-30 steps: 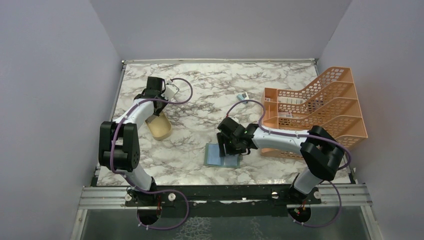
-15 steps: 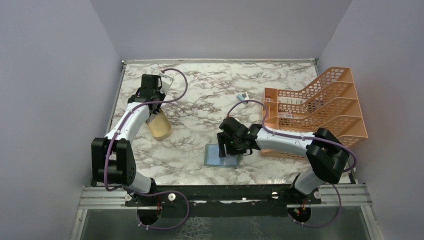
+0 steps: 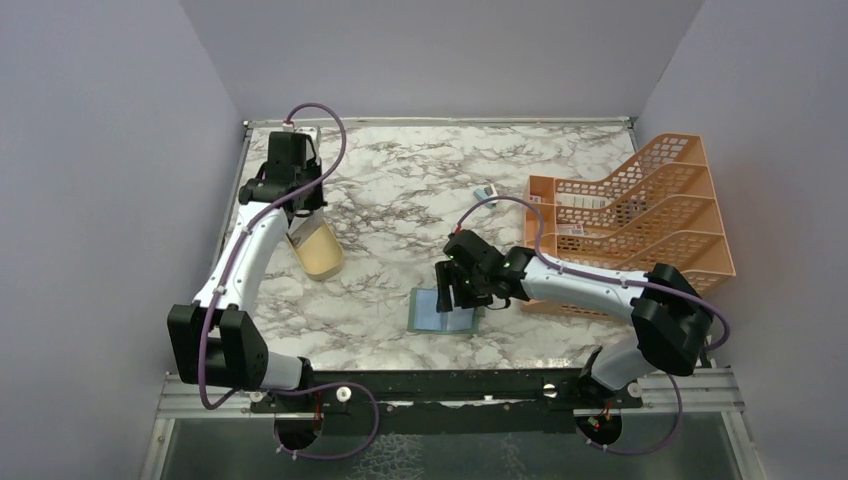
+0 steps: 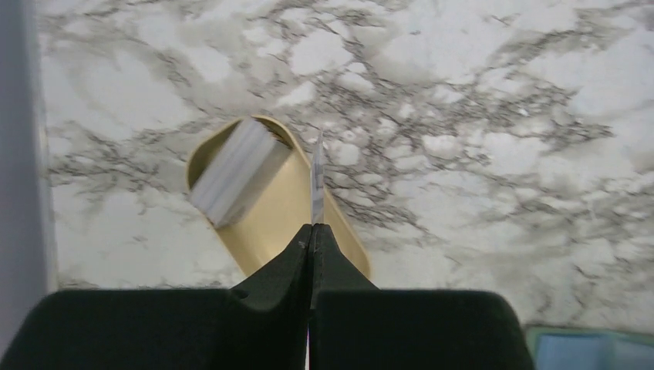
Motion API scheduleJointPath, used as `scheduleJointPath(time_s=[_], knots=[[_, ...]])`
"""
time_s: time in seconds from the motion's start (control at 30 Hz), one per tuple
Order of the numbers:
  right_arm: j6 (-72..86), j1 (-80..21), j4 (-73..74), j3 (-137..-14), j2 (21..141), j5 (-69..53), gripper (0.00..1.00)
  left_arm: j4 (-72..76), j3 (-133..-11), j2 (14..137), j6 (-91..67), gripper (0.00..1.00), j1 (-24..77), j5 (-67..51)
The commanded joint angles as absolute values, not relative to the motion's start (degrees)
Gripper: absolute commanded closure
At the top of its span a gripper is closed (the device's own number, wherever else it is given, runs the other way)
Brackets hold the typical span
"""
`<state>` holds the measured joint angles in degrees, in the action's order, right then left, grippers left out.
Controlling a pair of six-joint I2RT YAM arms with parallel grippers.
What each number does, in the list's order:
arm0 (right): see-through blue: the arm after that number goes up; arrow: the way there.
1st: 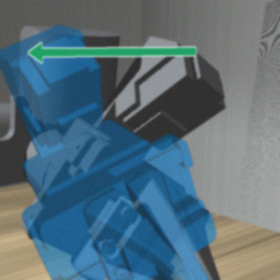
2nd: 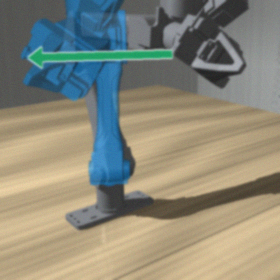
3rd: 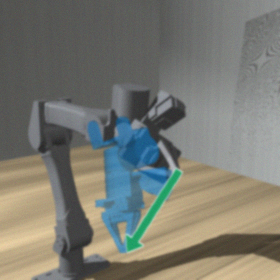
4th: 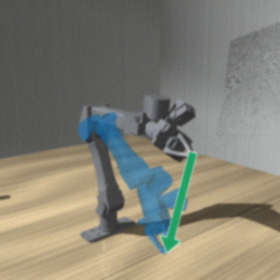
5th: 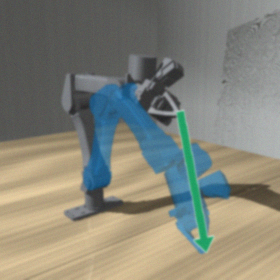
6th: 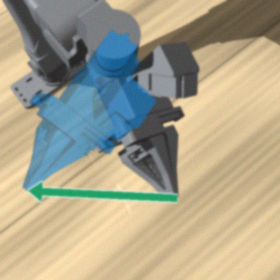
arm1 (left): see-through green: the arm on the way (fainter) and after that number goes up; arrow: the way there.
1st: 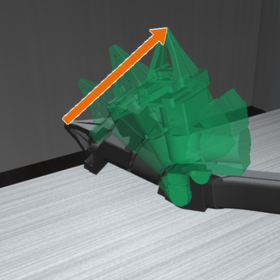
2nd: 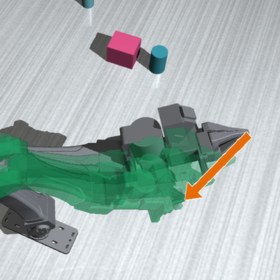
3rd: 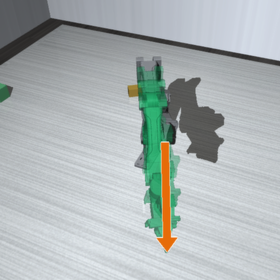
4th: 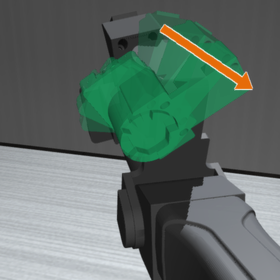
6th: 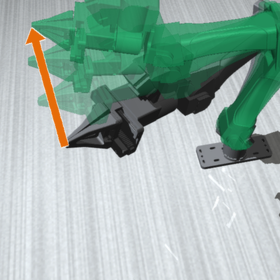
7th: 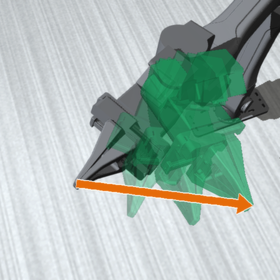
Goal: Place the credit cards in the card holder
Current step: Insert the credit card into the card holder.
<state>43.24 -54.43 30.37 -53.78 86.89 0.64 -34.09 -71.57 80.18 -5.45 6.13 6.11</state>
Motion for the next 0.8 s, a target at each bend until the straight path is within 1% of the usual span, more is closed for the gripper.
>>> scheduleJointPath(time_s=[0.0,0.13,0.27,0.37,0.47,0.6,0.77], knots=[[43.4,-54.9,32.1,-55.6,85.6,0.3,0.38,-37.2,-70.0,76.5,-15.8,1.0,6.3,-11.1],[43.5,-54.9,34.9,-57.1,86.7,2.8,0.39,-35.4,-65.1,75.9,-18.7,1.0,6.3,-27.1],[43.9,-54.9,36.2,-57.1,87.1,4.7,0.41,-29.4,-56.7,73.8,-24.4,1.0,7.6,-35.8],[44.0,-54.9,37.0,-56.7,88.0,5.7,0.44,-22.1,-50.1,72.3,-31.0,1.0,10.8,-38.2],[44.3,-54.9,38.2,-56.8,88.8,7.2,0.49,-15.2,-45.2,72.9,-37.0,1.0,16.1,-40.8],[44.7,-54.8,38.6,-56.4,89.2,9.4,0.55,-8.0,-40.8,73.6,-43.2,1.0,23.2,-39.8],[44.8,-54.8,37.8,-54.7,90.0,10.7,0.65,-2.1,-36.6,74.8,-46.3,1.0,26.8,-38.5]])
